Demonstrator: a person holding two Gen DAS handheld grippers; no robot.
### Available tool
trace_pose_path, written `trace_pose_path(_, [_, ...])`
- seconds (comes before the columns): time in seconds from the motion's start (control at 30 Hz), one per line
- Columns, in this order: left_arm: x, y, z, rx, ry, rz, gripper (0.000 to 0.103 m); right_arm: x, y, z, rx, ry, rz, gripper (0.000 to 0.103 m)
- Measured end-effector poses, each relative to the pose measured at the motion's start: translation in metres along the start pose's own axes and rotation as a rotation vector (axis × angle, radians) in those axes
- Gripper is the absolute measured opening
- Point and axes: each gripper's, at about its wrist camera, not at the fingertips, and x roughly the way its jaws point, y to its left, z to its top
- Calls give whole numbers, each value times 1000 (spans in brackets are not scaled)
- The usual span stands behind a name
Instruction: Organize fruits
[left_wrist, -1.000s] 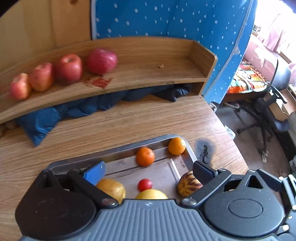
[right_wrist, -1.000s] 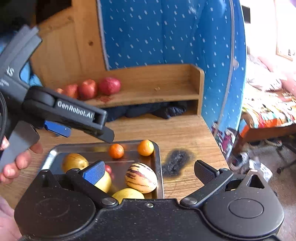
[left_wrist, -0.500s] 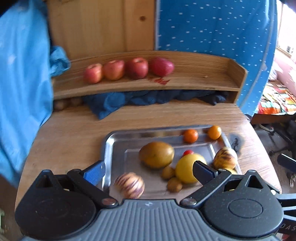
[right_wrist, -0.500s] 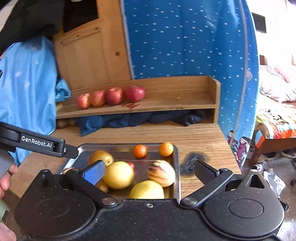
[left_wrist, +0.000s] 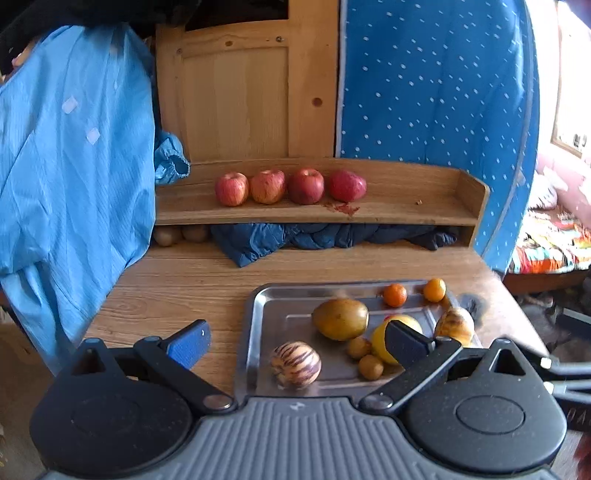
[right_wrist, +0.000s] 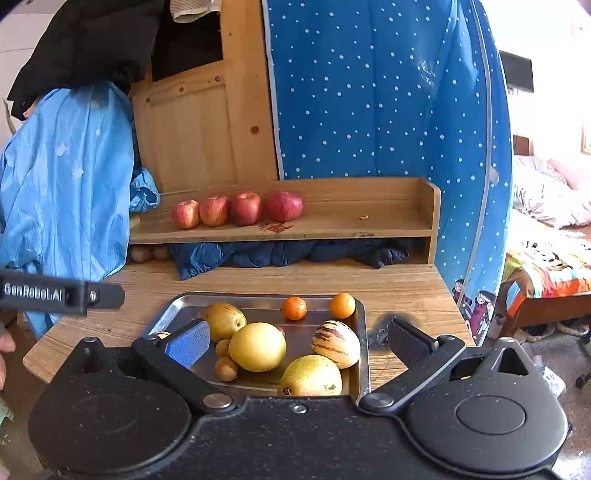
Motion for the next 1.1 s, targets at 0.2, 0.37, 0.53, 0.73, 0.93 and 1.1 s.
trace_pose_path(0.2, [-9, 11, -14, 13, -7, -47, 102, -11, 14, -6, -21, -6, -42, 102])
trace_pose_path(0.37, [-21, 30, -28, 12, -9, -56, 102, -21, 31, -11, -11, -1, -79, 102])
trace_pose_path(0.53, [-35, 51, -37, 15, -30, -90, 102, -39, 54, -16, -10, -17, -121, 102])
trace_pose_path(0.73, [-43, 72, -56, 5, -20, -137, 102, -56, 78, -36, -20, -11, -140, 102])
trace_pose_path(0.93, [-52, 82, -62, -3, -1, -150, 102, -65, 89, -33, -26, -6, -163, 102])
trace_pose_path(1.1, [-56, 84, -64, -18, 4, -137, 102, -65, 92, -36, -30, 24, -151, 102])
